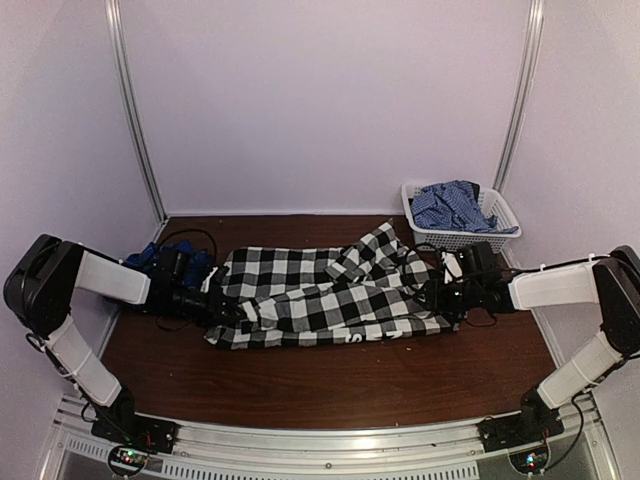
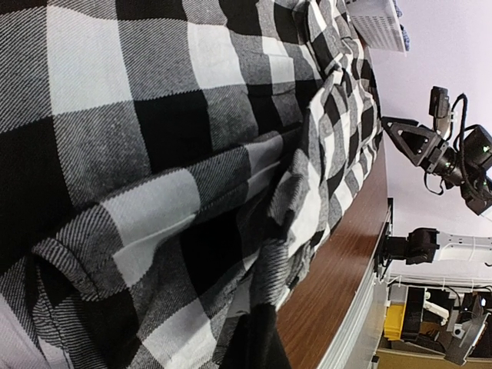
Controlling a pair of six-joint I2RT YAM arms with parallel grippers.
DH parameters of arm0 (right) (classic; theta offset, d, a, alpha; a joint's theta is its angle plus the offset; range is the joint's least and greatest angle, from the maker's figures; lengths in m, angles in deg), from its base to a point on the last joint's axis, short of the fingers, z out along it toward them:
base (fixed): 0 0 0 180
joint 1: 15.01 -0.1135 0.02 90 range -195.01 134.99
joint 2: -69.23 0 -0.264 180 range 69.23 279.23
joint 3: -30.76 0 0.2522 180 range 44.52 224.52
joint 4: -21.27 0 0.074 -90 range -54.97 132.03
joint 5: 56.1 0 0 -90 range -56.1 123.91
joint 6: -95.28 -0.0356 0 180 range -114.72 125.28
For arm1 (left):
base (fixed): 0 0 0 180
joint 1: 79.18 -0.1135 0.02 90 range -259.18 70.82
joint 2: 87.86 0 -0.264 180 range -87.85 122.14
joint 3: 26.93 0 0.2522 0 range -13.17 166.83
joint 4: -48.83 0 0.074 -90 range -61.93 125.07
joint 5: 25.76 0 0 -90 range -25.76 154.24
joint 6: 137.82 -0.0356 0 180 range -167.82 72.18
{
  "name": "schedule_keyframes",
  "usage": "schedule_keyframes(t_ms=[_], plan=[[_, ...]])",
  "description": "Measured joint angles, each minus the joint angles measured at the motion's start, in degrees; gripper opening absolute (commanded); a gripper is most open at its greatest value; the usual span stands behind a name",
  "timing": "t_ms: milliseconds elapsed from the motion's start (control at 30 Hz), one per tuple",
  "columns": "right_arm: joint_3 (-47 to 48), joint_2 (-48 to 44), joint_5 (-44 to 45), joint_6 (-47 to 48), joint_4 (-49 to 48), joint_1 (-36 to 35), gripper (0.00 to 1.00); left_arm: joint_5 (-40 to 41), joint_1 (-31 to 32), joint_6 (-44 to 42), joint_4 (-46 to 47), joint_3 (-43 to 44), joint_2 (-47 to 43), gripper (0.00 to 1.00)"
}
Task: Fold and stack the long sleeve shirts
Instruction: Adjust the sleeve of the 1/3-folded shirt, then move the 1/3-folded shirt to the center of the board.
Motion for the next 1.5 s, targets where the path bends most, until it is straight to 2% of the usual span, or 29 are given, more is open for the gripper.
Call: schedule_keyframes(t_ms=[667,767,1100,1267,1500], plan=[[-0.44,4.5,4.57,0.39,-0.28,-1.77,0.53,0.09,-1.27,4.15,5.9,-1.95,2.03,0.0],[-0.48,4.66,5.64,0.61,-0.26,-2.27,0.53,0.37,-1.31,4.66,6.6,-2.45,2.84,0.04],[-0.83,0.15,9.2,1.27,0.68,-3.76,0.53,6.62,-1.42,1.77,2.49,-1.44,1.25,0.33],[-0.9,-3.26,10.43,1.31,0.74,-3.85,0.54,11.82,-1.42,-0.42,-0.87,0.42,-4.96,0.39],[-0.76,-3.58,11.45,1.36,0.81,-3.85,0.54,12.46,-0.17,-0.98,1.22,0.42,-10.69,0.42]])
